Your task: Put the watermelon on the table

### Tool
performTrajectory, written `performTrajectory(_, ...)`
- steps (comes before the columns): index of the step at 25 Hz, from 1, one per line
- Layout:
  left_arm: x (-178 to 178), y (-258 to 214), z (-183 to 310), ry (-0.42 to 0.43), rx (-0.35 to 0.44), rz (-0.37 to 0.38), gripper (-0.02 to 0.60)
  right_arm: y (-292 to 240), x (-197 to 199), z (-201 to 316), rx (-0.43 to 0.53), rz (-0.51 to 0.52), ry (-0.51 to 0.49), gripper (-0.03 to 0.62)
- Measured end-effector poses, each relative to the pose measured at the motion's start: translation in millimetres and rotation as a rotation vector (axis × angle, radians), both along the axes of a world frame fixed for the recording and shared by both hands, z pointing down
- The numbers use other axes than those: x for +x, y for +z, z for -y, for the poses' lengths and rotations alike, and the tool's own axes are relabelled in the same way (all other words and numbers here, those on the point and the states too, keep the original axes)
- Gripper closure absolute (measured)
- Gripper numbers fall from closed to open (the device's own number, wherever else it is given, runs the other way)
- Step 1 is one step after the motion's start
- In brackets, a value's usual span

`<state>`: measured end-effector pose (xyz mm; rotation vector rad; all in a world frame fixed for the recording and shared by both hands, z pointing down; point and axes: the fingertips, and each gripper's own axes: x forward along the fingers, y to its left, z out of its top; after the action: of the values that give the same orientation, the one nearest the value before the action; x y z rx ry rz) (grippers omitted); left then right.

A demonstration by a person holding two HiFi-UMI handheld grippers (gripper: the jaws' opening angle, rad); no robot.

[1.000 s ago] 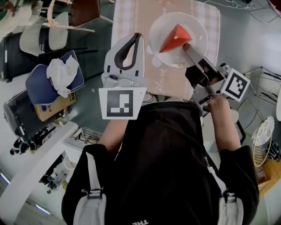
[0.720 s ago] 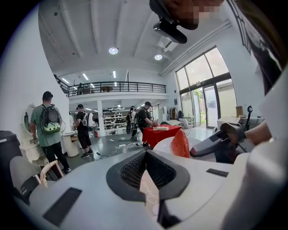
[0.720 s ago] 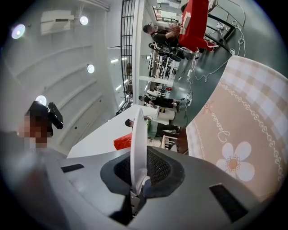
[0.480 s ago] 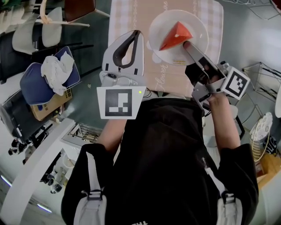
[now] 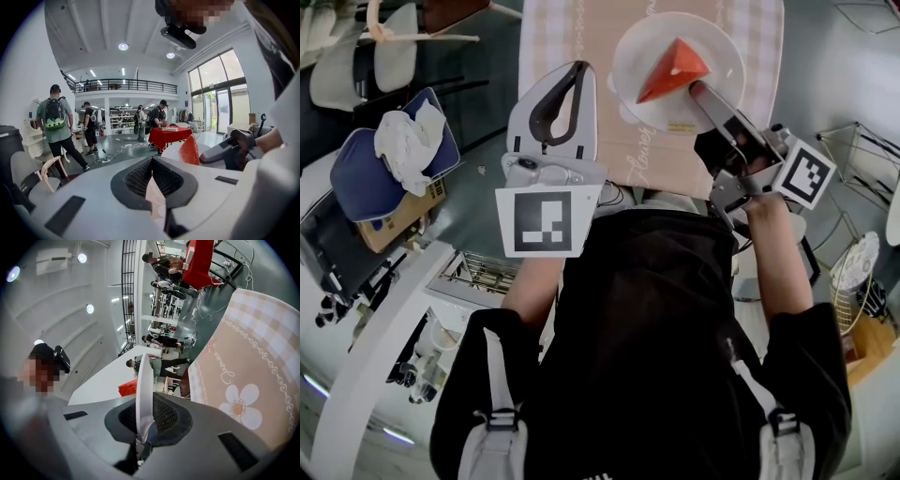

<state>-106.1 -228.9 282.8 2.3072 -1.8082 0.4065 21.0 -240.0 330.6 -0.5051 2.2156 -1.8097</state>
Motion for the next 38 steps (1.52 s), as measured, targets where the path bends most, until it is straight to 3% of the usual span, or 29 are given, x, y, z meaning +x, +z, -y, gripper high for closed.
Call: performTrajectory(38, -10, 85, -12, -0.008, -0.131, -0.023, 0.571, 106, -6, -20, -0.047, -0.075, -0.088, 0.574)
